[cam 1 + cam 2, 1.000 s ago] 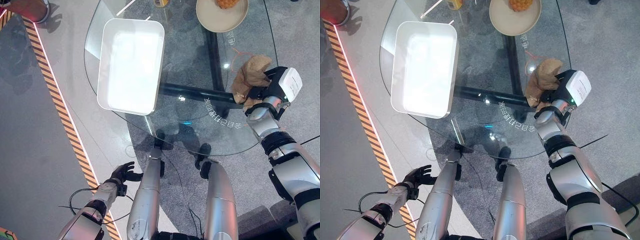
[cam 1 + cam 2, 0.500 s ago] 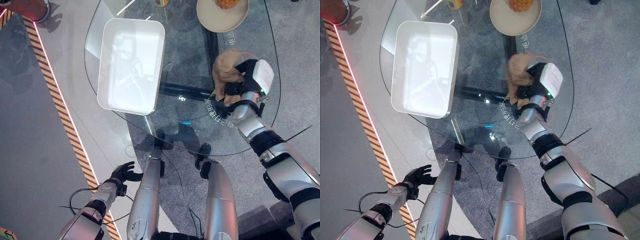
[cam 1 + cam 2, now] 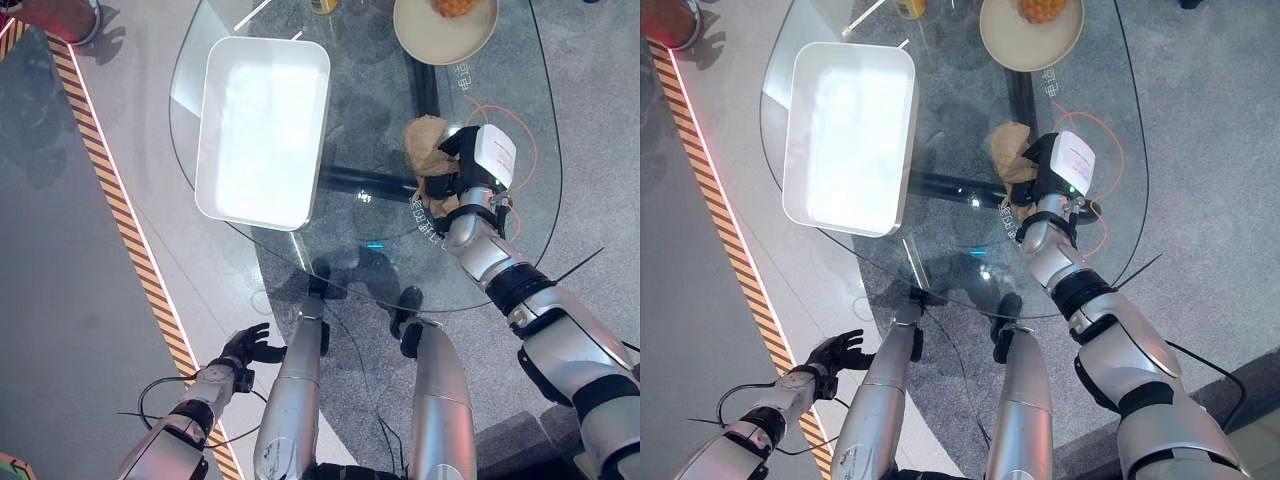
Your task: Wipe the table with a cloth and put it in the basket.
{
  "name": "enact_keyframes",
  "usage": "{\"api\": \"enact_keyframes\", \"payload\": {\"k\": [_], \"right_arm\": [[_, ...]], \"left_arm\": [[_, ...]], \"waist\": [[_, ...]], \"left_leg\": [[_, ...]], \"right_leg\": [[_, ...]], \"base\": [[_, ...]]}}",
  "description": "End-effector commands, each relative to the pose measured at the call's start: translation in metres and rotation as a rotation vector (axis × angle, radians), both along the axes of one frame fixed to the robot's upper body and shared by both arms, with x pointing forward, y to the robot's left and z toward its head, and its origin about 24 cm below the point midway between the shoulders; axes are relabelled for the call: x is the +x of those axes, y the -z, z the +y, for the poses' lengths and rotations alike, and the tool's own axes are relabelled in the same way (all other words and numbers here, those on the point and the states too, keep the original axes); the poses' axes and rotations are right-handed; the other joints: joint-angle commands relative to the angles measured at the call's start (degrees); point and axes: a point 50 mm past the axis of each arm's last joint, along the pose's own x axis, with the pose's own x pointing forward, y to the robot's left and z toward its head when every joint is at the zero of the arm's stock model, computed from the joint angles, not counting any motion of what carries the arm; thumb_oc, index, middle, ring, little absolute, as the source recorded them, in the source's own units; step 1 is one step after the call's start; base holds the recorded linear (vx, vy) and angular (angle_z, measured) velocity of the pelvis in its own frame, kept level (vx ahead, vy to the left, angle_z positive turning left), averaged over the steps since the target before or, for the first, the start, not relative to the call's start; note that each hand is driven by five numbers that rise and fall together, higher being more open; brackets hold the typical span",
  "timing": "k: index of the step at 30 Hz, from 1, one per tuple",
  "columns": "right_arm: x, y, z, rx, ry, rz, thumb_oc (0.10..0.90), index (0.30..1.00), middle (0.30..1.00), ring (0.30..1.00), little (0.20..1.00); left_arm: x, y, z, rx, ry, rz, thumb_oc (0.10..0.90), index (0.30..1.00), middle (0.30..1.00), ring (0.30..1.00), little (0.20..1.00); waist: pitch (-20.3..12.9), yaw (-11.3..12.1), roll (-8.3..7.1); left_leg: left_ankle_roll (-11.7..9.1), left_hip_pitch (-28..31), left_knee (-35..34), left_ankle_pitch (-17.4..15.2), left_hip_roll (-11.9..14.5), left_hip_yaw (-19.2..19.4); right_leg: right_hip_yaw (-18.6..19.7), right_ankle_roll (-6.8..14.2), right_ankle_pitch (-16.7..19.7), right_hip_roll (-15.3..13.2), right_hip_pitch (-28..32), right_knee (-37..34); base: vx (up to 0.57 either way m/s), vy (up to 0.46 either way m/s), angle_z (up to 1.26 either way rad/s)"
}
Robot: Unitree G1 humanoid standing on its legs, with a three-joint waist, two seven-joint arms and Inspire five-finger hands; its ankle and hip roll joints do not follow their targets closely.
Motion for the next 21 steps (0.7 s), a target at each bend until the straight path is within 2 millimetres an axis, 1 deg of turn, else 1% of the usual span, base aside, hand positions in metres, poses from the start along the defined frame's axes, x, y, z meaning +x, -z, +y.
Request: {"api": "enact_keyframes", "payload": {"k": [1,4,7,9,17,21], "right_arm": [[0.0,-0.046,0.036,-0.098,-0.168,-0.155,0.1,0.3,0.3,0.3,0.2],[-0.001,-0.04,0.046,-0.126,-0.214,-0.133,0.1,0.3,0.3,0.3,0.2],[-0.005,-0.034,0.063,-0.15,-0.291,-0.115,0.1,0.3,0.3,0.3,0.2],[-0.008,-0.032,0.07,-0.159,-0.331,-0.107,0.1,0.3,0.3,0.3,0.2],[-0.018,-0.022,0.096,-0.197,-0.461,-0.082,0.1,0.3,0.3,0.3,0.2],[-0.023,-0.017,0.103,-0.185,-0.495,-0.069,0.1,0.3,0.3,0.3,0.2]], "left_arm": [[-0.015,0.014,-0.009,-0.002,0.013,0.057,0.8,0.9,0.9,0.9,0.9],[-0.015,0.014,-0.011,-0.004,0.013,0.055,0.8,0.9,0.9,0.9,0.9],[-0.014,0.014,-0.014,-0.006,0.014,0.052,0.8,0.9,0.9,0.9,0.9],[-0.014,0.014,-0.014,-0.006,0.014,0.053,0.8,0.9,0.9,0.9,0.9],[-0.013,0.014,-0.017,-0.011,0.014,0.047,0.8,0.9,0.9,0.9,0.9],[-0.012,0.013,-0.017,-0.011,0.012,0.044,0.8,0.9,0.9,0.9,0.9]], "waist": [[-1.2,0.4,1.31],[-1.2,0.4,1.33],[-1.2,0.3,1.34],[-1.2,0.3,1.29],[-1.2,0.0,1.19],[-1.2,-0.2,0.99]], "left_leg": [[4.6,1.2,6.3,-7.1,-2.7,5.2],[4.6,1.3,6.1,-7.0,-2.8,5.2],[4.5,1.4,5.7,-6.8,-2.8,5.3],[4.4,1.5,5.5,-6.7,-2.8,5.4],[4.2,1.6,4.9,-6.2,-2.7,5.5],[4.0,1.9,4.4,-5.9,-2.6,5.4]], "right_leg": [[-0.6,1.8,7.5,0.7,2.3,-9.6],[-0.6,1.9,7.7,0.6,2.4,-9.9],[-0.6,1.9,7.8,0.6,2.4,-10.2],[-0.5,2.0,7.9,0.6,2.4,-10.3],[-0.5,2.2,8.2,0.5,2.2,-10.7],[-0.4,2.3,8.3,0.6,2.4,-11.0]], "base": [[0.0,0.0,0.0],[0.0,0.0,0.0],[0.0,0.0,0.0],[0.0,0.0,0.0],[0.0,0.0,0.0],[0.0,0.0,0.0]]}}
